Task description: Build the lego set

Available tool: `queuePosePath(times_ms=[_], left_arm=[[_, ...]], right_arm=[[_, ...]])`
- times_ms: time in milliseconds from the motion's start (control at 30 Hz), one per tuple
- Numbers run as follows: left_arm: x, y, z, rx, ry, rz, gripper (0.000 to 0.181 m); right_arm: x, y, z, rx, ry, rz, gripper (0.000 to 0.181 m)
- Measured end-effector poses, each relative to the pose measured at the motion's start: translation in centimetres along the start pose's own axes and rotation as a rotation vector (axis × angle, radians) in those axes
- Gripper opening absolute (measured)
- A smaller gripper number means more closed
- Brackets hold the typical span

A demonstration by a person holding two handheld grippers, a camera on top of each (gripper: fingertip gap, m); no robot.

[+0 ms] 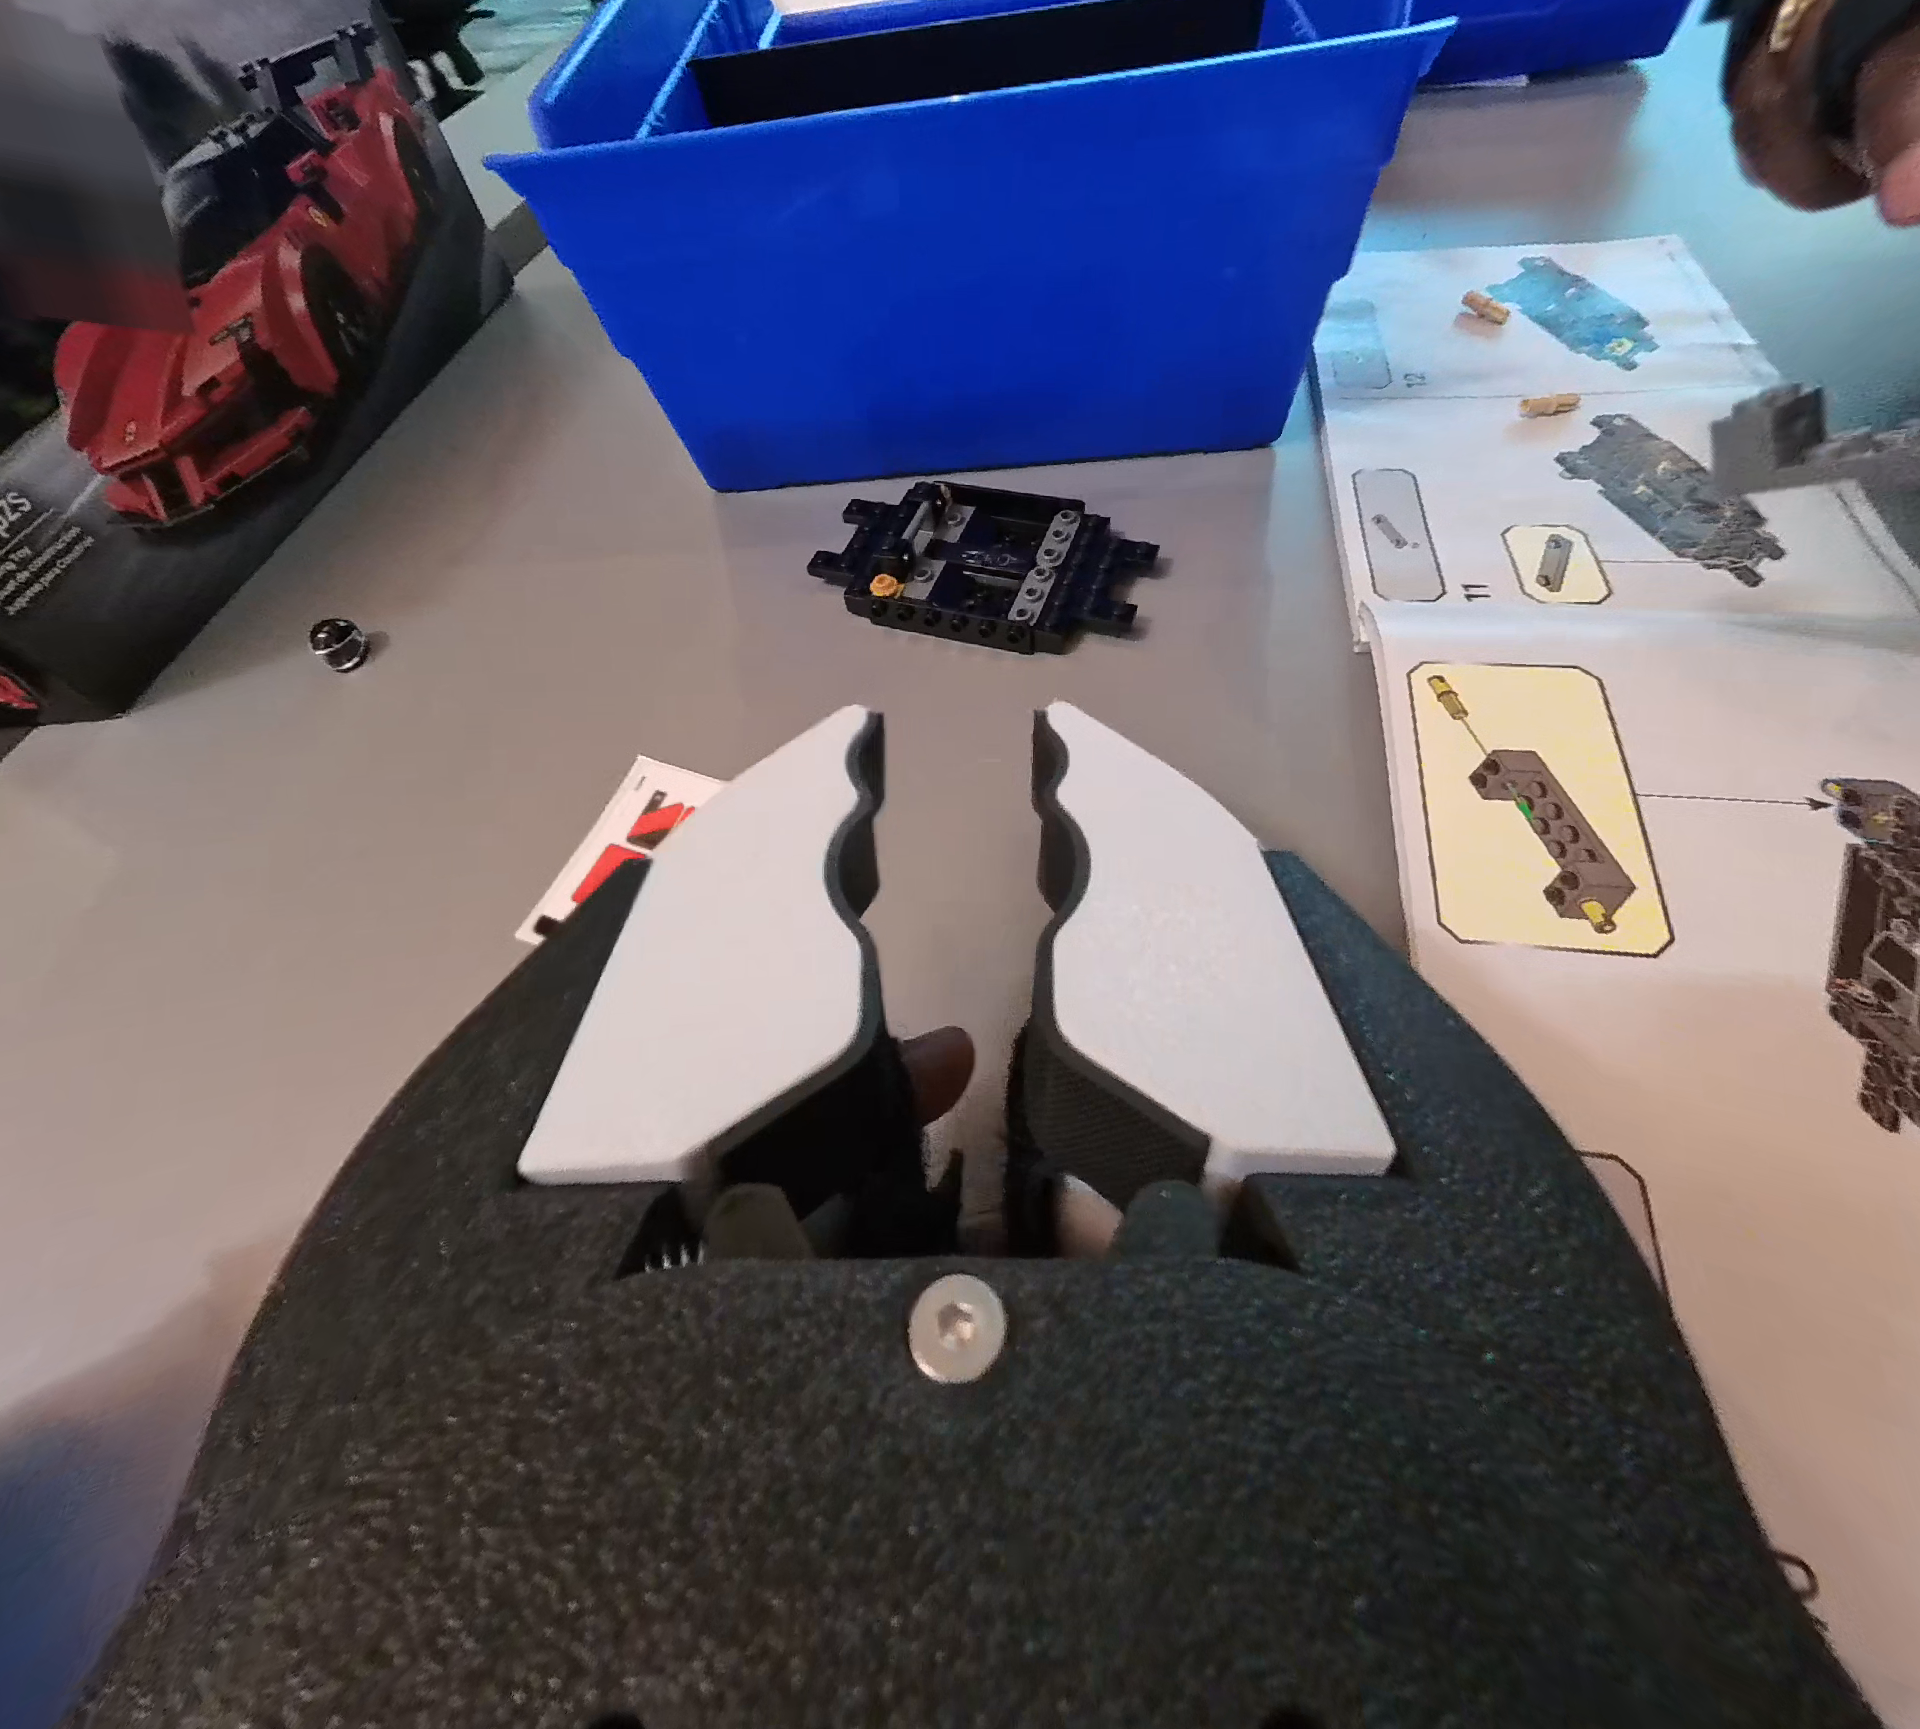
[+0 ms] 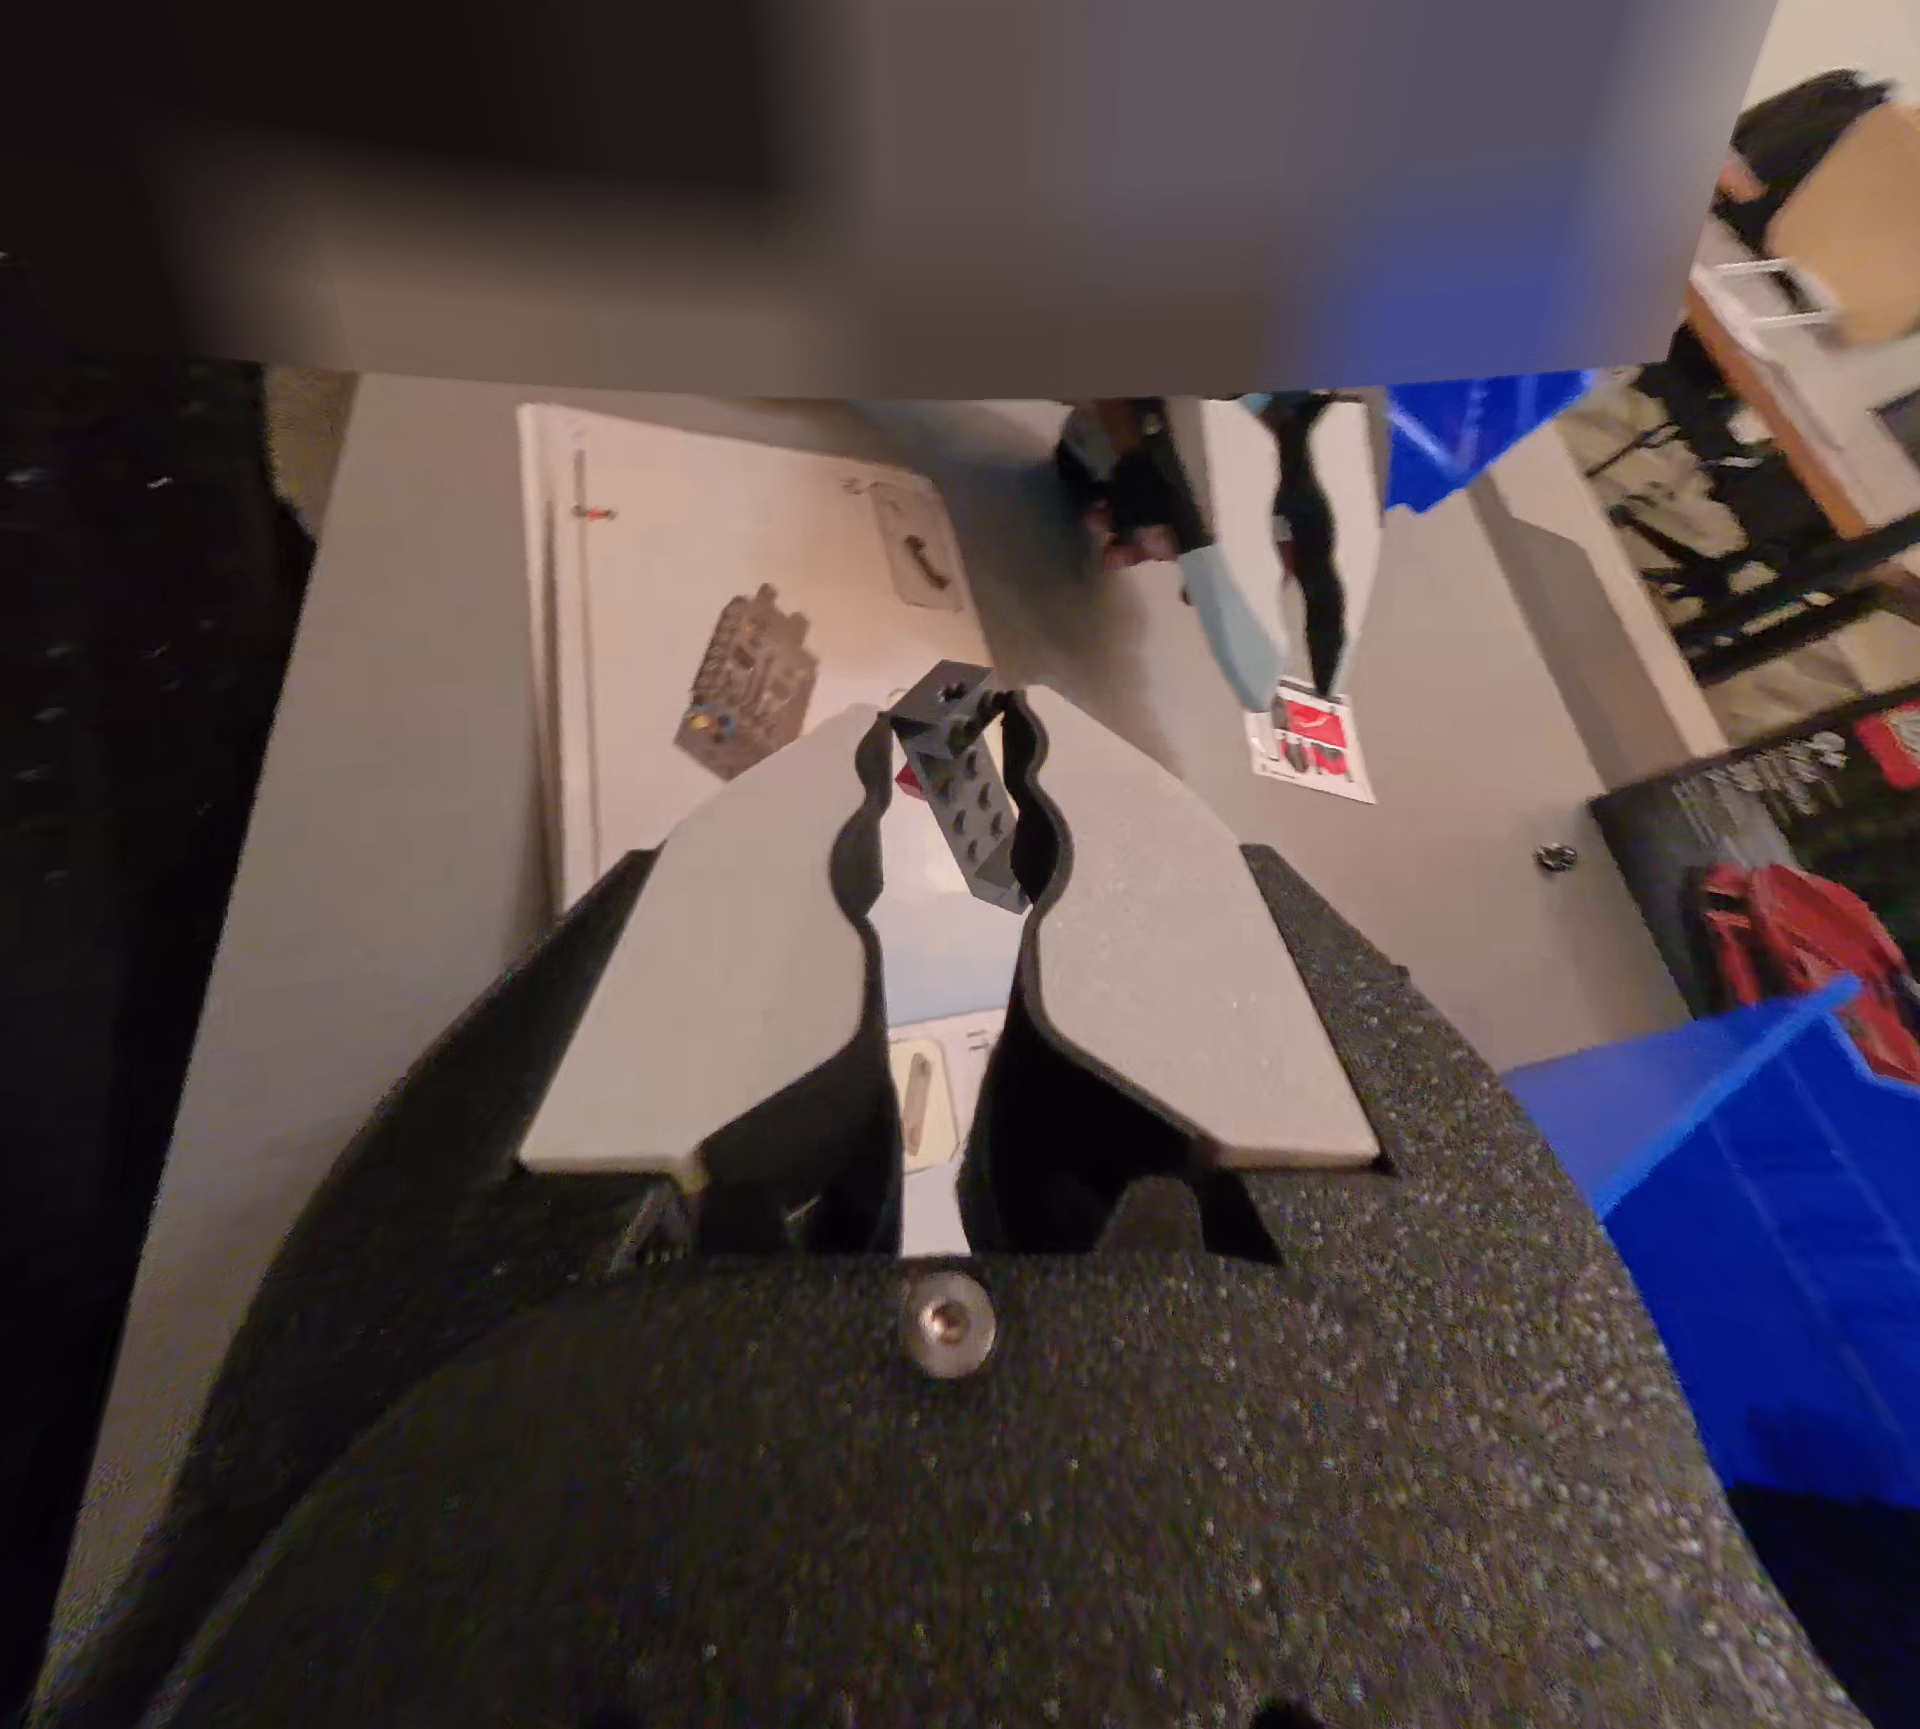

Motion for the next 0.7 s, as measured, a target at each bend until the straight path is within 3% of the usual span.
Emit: queuePosePath(times_ms=[167,300,467,567,700], left_arm=[[-0.2,0.6,-0.7,0.052,-0.031,-0.08,0.05],[0.8,1.9,-3.0,0.112,-0.1,-0.084,0.056],[3.1,2.6,-8.0,0.254,-0.07,-0.153,0.054],[5.8,2.8,-12.1,0.246,-0.094,-0.158,0.057],[9.6,5.3,-15.9,0.263,-0.133,-0.301,0.057]], right_arm=[[0.6,0.1,0.4,0.058,-0.025,0.124,0.021],[0.0,0.3,0.9,0.085,-0.026,0.141,0.021],[0.1,1.7,0.8,0.128,-0.026,0.208,0.021],[0.6,3.6,0.7,0.179,-0.05,0.25,0.021],[2.3,5.6,0.1,0.235,-0.145,0.306,0.021]])
Point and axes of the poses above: each gripper's, where its closed fingertips meet, y back along the fingers, z out of its underside, x = y × z across the jaws, the point moved 8 cm from there along y, back along the fingers, and after that the axes turned 4 degrees about -z, right-handed, at the moved point
